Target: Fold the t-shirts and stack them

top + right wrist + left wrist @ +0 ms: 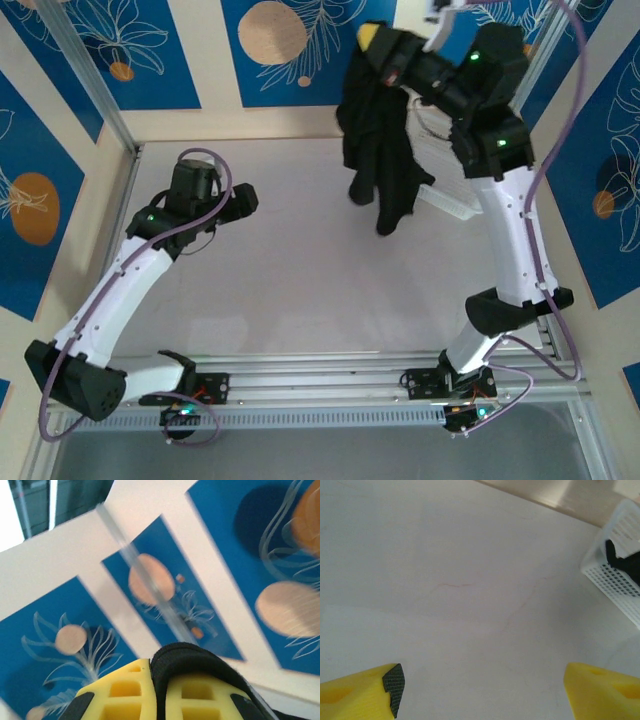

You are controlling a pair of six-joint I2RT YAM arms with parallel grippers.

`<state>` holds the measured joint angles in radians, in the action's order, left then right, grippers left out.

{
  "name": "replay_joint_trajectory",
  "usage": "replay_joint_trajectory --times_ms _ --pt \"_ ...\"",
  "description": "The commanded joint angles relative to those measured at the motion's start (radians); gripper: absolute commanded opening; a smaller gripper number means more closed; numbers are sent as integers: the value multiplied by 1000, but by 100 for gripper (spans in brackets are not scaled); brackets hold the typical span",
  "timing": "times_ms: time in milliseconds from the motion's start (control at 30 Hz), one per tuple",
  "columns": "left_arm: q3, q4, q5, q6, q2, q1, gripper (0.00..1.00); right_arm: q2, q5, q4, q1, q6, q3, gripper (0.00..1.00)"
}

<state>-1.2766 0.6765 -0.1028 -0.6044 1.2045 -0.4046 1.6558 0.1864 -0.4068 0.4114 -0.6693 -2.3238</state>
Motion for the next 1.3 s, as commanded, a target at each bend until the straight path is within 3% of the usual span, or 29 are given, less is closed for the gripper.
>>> replay_joint_trajectory --times_ms 0,133,233,367,433,567,667,800,967,1167,1267 --pt "12 68 -147 -20 -78 -7 84 -2 -26 20 149 4 170 0" --pt "46 100 -190 -23 -140 -7 84 80 -33 14 299 -34 332 0" --pt "85 148 -193 -49 -179 -7 84 202 23 -28 374 -39 360 1" --pt "163 205 -179 -103 -245 -7 84 368 97 -220 414 -7 247 48" --pt "209 198 -117 -106 -270 -7 84 372 73 -260 408 4 251 58" --pt "308 131 127 -116 -256 -12 86 248 -25 -240 331 13 402 68" --pt "370 71 198 -161 -199 -89 87 121 -106 -228 227 12 565 72" --pt "371 -28 177 -197 -48 -253 91 -20 -166 -233 43 -4 777 74" --pt "210 -45 126 -214 292 -420 99 -128 -197 -257 -166 15 940 74" --pt "-15 6 104 -253 649 -491 100 -178 -189 -246 -274 5 1021 74" --pt "-102 7 68 -257 745 -489 90 -193 -183 -237 -271 -7 1045 73"
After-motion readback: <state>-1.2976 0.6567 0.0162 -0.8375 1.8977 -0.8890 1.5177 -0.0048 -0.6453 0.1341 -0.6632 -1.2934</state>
